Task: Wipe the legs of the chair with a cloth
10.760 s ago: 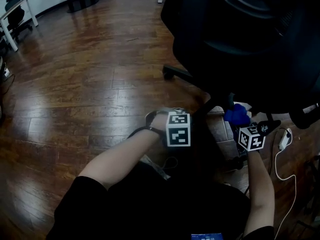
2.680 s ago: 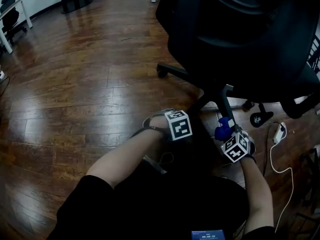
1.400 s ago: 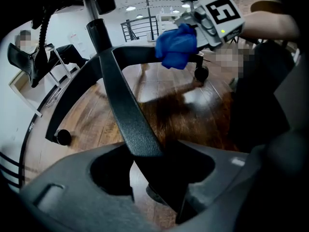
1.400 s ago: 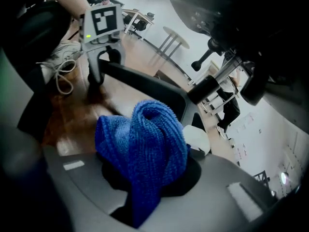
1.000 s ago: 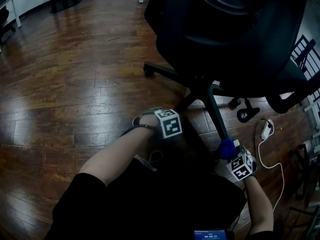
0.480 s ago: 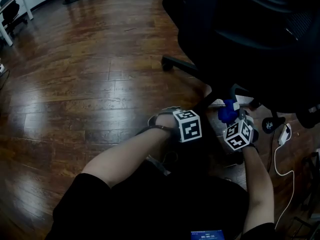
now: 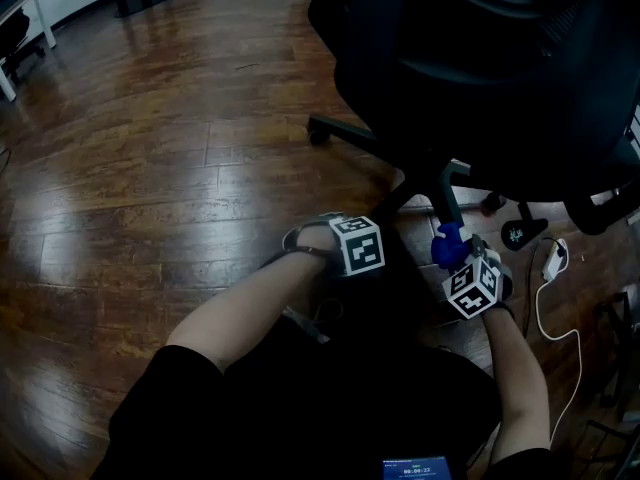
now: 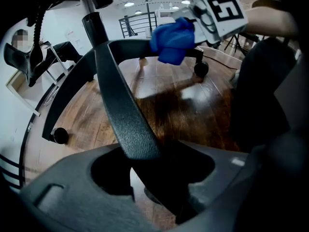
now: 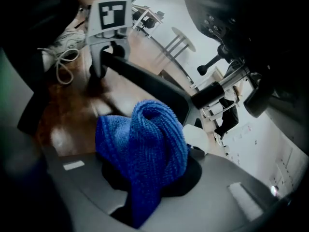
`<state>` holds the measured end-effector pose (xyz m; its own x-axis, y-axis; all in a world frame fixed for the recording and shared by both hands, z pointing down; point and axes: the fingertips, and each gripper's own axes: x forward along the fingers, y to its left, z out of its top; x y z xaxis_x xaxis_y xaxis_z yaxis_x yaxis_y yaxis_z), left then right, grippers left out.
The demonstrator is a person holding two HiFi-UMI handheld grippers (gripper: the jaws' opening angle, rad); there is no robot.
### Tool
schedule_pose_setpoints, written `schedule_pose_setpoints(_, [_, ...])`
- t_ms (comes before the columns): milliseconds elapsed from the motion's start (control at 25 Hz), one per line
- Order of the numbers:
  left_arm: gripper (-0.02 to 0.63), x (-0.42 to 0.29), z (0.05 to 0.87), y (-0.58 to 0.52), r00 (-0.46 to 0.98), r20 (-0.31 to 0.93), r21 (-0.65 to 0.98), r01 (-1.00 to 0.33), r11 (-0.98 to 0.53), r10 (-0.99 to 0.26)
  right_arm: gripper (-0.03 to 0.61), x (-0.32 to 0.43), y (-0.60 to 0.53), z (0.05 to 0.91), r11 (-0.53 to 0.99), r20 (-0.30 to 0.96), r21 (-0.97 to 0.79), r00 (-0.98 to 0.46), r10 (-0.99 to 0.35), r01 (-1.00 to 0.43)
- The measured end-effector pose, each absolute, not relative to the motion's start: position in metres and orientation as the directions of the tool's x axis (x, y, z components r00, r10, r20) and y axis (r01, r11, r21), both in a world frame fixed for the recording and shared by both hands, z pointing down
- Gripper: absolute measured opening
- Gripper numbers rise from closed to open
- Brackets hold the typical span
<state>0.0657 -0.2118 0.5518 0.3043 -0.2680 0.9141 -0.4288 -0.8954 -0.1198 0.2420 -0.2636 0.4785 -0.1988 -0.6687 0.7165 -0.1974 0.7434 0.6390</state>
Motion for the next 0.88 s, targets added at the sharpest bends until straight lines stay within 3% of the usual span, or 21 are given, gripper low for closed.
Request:
schedule_pose_setpoints(200, [0.250,0.065,0.553,-0.214,0.312,0.909,-0.119,-0.442,-0.889,-0.277,0.074,0.317,-0.184,0.508,0.815,0.806,0.554,-0.133,-0.576,-0.170])
schedule_pose_setpoints(400, [0.250,0.067,0.554,-0.215,0.304,0.911,-0.124,-0.441,-0.889,-0.278,0.074,0.336,-0.170,0.516,0.814,0.812,0.551,-0.109,-0.574,-0.184])
schedule_pose_setpoints(880, [0.250,0.072,0.554,-0.211,0.327,0.920,-0.060,-0.427,-0.902,-0.216,0.074,0.192,-0.332,0.462,0.685,0.661,0.695,-0.178,-0.729,-0.220])
